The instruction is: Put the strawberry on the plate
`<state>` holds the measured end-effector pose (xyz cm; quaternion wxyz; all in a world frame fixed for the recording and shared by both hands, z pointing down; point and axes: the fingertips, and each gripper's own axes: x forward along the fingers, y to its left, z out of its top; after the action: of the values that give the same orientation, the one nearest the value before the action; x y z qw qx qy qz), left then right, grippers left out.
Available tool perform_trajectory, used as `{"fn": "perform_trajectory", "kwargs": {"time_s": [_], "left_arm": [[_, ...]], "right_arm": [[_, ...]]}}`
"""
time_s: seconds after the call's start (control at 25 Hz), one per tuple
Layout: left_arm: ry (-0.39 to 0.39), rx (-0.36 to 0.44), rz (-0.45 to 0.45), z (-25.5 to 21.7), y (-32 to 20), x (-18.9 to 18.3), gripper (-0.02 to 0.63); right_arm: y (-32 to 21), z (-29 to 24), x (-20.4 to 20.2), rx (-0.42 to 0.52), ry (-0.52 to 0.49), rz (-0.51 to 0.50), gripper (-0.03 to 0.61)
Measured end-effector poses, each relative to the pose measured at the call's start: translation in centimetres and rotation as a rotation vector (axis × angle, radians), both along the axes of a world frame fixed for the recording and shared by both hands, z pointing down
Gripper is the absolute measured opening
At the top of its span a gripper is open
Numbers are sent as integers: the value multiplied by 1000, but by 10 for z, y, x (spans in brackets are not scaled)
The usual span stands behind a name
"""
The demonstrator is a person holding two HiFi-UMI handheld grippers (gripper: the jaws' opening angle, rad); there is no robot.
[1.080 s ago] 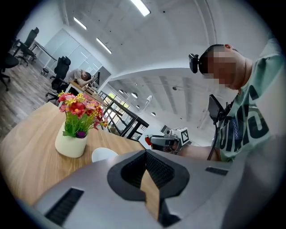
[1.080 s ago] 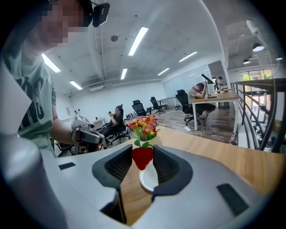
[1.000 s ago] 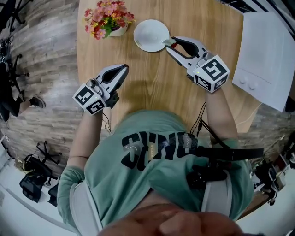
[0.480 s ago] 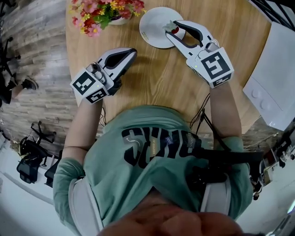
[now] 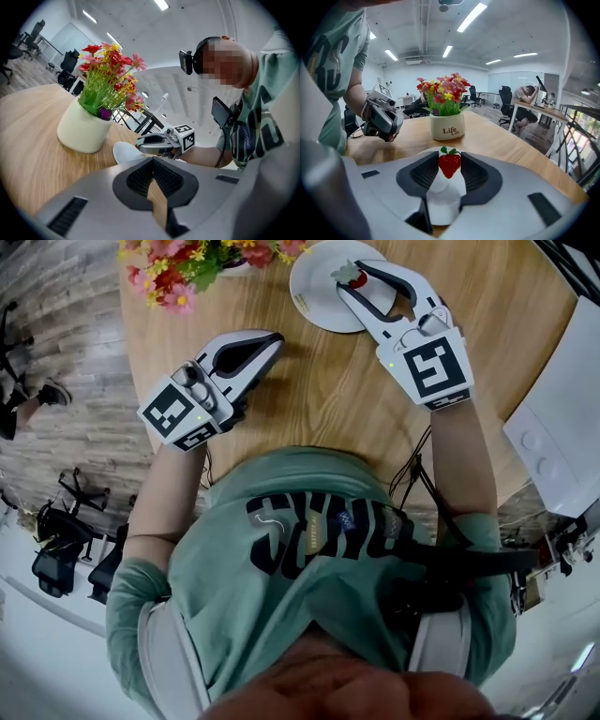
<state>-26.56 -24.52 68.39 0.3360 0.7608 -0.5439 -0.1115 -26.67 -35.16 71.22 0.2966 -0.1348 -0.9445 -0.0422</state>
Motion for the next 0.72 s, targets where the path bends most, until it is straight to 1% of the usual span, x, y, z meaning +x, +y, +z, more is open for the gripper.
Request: {"fn": "perform_trajectory", "kwargs": {"time_s": [0.2,0.4,0.48,0.6,0.72], "left_arm": [[4,-1,4,4,3,2,2],[11,-2,-4,6,6,0,2],[12,1,-6,5,6,-1,2],[13,4,-5,2,7,0,2],[15,9,-2,-1,7,3,2]], "right_arm": [[2,7,-2,1,19,-1,149],[4,3,-5,2,1,2,152],[4,0,-5,13,3,3,201],[6,-5,-6,22,-18,-4,205],[7,-8,-2,29,-4,2,206]]}}
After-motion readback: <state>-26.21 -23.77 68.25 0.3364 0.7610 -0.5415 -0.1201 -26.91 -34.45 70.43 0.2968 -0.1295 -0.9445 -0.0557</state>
